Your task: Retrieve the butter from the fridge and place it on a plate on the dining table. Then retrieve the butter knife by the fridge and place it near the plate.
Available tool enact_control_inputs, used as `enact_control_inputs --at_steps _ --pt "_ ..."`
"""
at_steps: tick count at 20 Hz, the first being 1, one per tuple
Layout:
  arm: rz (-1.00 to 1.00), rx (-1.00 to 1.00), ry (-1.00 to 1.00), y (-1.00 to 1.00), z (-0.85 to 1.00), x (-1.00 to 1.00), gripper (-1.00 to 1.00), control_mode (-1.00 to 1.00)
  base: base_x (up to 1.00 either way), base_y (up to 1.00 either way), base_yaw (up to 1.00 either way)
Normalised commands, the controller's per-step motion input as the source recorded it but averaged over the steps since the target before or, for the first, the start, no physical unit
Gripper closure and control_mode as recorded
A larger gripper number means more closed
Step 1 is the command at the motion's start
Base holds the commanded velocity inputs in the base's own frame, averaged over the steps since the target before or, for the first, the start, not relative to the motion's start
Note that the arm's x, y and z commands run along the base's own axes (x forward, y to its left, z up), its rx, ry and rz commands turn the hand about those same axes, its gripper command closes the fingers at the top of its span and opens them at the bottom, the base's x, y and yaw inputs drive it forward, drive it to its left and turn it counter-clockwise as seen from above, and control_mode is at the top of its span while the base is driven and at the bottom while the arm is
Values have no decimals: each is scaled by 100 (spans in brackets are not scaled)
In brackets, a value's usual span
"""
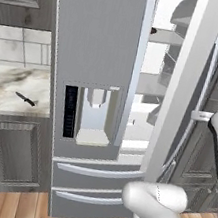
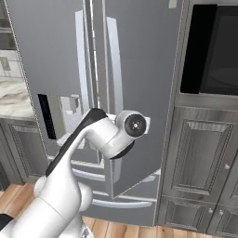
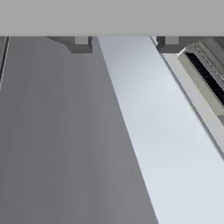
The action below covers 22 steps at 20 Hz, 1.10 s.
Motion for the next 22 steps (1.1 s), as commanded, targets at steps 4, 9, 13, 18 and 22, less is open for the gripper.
enact_control_inputs --at_steps 4,9,13,18,22 --pt "-4 -4 0 -15 38 -64 -100 -100 0 0 0" --pt "-19 -21 -1 -10 35 -80 -100 -100 0 0 0" --pt "-18 -59 8 53 8 -50 -100 -100 0 0 0" --pt "-2 -80 32 93 0 -9 -100 -100 0 0 0" --pt "0 -74 36 89 -10 0 -100 -100 0 0 0"
